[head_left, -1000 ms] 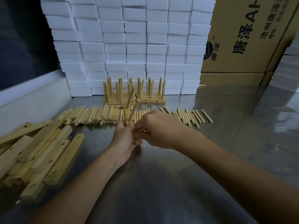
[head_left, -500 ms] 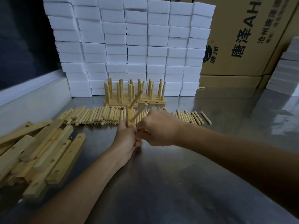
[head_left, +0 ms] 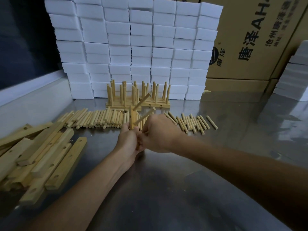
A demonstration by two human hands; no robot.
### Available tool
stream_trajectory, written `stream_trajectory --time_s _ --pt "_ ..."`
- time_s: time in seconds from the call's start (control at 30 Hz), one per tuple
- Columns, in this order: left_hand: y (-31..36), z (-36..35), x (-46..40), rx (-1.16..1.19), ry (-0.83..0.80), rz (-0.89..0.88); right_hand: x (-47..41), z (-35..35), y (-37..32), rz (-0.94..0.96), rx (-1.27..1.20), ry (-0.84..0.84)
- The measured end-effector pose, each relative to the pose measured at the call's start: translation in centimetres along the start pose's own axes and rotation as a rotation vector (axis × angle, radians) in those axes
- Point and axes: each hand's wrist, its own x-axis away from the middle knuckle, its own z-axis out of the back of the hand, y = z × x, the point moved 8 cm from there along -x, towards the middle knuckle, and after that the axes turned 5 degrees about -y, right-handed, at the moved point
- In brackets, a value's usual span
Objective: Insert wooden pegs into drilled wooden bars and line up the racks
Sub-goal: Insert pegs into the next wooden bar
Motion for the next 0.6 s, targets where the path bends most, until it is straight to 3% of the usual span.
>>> stream_trajectory --time_s 0.17,0.23,0.37,0.6 --pt "0.2 -0.5 0.2 0.019 -0.034 0.019 0.7 0.5 -2.7 0.296 0.554 -0.087" --pt "0.2 -0.5 0.3 0.022 -0.039 0.031 0.6 0.6 -3.3 0.325 0.609 -0.077" --pt "0.0 -0.1 0.3 0.022 -0.036 0.058 -0.2 0.6 -1.6 0.124 0.224 -0.08" --pt "-0.3 -0.3 0.2 0.076 -0.011 0.063 -0.1 0.2 0.7 -0.027 -0.01 -0.037"
